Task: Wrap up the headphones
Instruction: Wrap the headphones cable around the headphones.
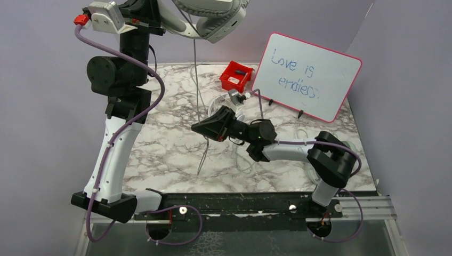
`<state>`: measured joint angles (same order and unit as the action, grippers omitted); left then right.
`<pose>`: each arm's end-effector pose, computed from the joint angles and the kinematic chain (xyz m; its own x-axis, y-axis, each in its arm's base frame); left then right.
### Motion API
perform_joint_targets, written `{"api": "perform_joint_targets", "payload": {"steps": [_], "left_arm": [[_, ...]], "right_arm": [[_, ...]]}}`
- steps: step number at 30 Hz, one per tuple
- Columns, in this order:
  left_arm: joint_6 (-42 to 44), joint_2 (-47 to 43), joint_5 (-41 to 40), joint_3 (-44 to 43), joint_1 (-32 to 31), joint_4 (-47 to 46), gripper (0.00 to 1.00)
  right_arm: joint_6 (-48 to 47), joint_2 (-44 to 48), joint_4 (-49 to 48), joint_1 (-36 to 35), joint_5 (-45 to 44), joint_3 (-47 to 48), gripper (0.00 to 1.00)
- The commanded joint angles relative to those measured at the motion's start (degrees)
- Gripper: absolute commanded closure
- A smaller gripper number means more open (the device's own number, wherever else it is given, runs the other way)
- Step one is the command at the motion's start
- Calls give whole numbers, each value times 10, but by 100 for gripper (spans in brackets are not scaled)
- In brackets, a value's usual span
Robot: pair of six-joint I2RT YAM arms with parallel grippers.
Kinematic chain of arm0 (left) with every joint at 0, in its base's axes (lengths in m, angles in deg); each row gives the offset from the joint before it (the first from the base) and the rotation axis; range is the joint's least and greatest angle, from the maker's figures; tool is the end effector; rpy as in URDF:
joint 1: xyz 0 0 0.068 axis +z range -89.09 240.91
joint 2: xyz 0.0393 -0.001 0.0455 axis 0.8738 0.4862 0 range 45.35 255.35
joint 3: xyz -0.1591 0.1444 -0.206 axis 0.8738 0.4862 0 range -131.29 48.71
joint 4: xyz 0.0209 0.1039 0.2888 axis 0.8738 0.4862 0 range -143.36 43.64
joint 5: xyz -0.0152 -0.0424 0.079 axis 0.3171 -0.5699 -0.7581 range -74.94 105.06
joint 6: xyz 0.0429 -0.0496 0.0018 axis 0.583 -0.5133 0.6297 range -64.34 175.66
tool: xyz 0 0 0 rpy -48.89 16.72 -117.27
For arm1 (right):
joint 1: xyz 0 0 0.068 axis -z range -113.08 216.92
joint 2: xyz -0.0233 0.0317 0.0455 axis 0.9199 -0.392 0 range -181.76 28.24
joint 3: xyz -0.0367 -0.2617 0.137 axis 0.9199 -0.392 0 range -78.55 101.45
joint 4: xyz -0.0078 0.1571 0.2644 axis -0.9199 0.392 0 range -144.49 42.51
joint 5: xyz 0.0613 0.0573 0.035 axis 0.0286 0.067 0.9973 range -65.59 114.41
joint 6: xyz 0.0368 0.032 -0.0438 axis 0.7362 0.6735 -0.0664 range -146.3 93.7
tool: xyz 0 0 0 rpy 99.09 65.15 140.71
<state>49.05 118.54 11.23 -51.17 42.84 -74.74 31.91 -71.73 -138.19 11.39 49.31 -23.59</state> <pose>0.2441 -0.0761 0.6697 0.6719 -0.3400 -0.6580 0.3466 0.9295 -0.1264 0.2168 0.3539 0.3089 -0.6074 0.4776 -0.6349 -0.7926 -0.3103 0.5249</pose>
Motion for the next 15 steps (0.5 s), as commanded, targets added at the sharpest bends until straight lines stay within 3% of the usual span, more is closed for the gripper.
{"api": "perform_joint_targets", "payload": {"steps": [1, 11, 15], "left_arm": [[12, -6, -44, -26, 2, -49, 100], [72, -5, -69, -18, -5, -42, 100], [92, -11, -88, -10, -7, -21, 100]], "right_arm": [[-34, 57, -13, -18, 31, -46, 86], [-148, 257, 185, -50, 20, -191, 88], [-208, 364, 318, -50, -61, -253, 99]]}}
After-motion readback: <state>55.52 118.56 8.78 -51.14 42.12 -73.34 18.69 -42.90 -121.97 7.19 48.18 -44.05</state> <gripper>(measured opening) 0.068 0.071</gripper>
